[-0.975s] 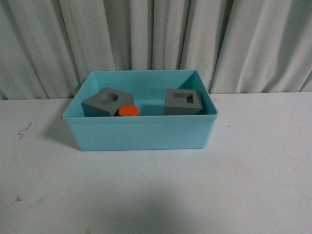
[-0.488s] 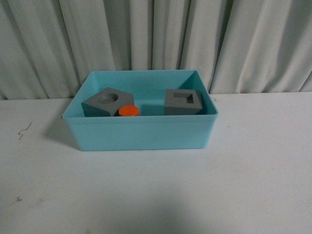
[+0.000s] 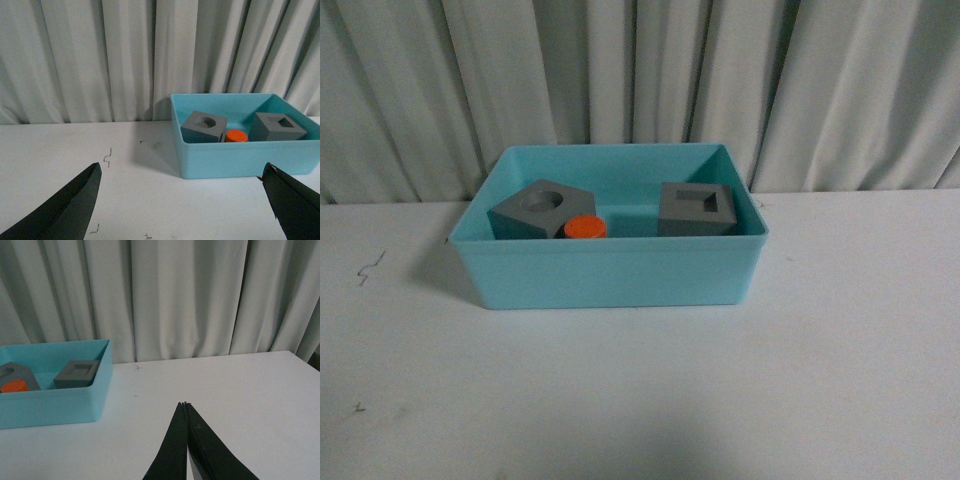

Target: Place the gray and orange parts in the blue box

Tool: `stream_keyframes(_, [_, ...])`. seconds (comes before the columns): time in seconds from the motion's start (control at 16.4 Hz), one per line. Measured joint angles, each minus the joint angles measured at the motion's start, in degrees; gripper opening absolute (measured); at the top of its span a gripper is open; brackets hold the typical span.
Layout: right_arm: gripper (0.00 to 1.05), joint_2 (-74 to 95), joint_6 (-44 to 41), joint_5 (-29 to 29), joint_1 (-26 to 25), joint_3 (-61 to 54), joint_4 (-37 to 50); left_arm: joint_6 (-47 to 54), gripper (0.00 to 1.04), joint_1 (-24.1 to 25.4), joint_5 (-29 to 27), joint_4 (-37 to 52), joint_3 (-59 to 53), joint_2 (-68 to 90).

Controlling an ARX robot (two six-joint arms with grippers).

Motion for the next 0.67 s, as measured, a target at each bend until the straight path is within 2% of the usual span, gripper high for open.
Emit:
stream_keyframes(0.18, [0.02, -2.71, 0.0, 0.0, 0.0, 0.0, -2.78, 0.02, 0.98, 0.0, 0.0, 0.0, 0.0, 0.0])
stream_keyframes(0.3, [0.02, -11.69, 0.0, -0.04, 0.0, 0.02, -13.03, 0.0, 0.98, 0.0, -0.02, 0.02, 0.0, 0.0])
stream_keyframes(0.67, [0.02, -12.35, 0.0, -0.02, 0.0, 0.04, -12.94, 0.0, 0.98, 0.0, 0.0, 0.02, 0.0, 0.0])
